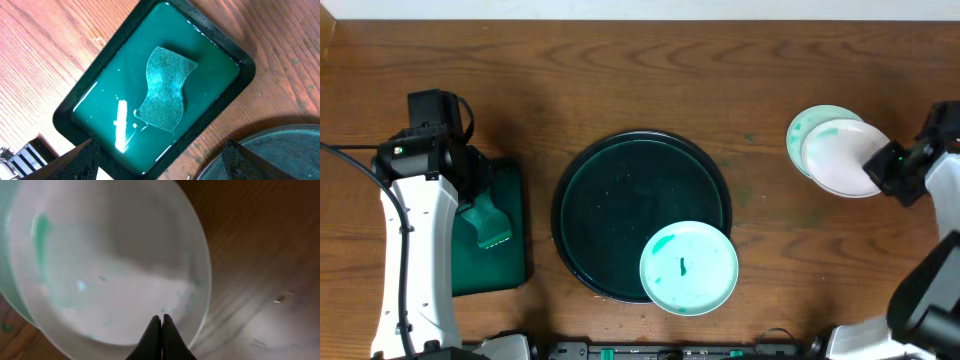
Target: Clean dirty plates on tray and stack at the side
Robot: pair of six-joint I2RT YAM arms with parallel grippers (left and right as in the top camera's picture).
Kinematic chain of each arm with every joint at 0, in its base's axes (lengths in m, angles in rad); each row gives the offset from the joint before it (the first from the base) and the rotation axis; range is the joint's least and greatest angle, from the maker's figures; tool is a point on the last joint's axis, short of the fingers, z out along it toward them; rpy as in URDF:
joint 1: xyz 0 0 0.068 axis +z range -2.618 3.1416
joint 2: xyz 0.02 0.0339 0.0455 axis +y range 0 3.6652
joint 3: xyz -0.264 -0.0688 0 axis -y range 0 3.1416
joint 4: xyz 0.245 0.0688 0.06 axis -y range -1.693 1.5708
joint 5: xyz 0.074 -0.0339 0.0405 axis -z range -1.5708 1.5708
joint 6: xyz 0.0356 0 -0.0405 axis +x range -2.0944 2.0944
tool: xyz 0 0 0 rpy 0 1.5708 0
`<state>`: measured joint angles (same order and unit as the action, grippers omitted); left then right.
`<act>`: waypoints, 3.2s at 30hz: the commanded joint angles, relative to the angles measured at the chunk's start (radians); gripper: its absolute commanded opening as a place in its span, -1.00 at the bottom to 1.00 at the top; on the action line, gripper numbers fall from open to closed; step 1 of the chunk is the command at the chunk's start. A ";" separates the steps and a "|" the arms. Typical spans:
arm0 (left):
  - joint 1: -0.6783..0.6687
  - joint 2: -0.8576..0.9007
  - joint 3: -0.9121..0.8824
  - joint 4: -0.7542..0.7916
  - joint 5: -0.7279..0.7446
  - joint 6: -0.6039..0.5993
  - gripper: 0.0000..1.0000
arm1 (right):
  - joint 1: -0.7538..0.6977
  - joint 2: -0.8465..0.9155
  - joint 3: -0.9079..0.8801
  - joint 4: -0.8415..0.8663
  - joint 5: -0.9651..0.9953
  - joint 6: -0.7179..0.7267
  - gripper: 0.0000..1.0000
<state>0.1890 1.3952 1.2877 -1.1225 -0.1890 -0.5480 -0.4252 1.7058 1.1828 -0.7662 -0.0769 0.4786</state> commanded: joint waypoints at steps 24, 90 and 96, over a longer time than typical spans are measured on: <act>0.002 -0.001 -0.005 -0.025 -0.005 0.013 0.57 | 0.235 0.079 -0.007 0.164 0.066 0.059 -0.97; 0.002 -0.001 -0.005 -0.041 -0.006 0.013 0.57 | 0.385 0.196 0.042 0.266 -0.103 -0.084 -0.96; 0.002 -0.001 -0.005 -0.040 -0.005 0.013 0.84 | 0.393 0.058 0.195 0.098 0.028 -0.164 -0.72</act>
<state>0.1890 1.3952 1.2877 -1.1564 -0.1879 -0.5442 -0.0502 1.8912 1.2747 -0.6106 -0.1379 0.3847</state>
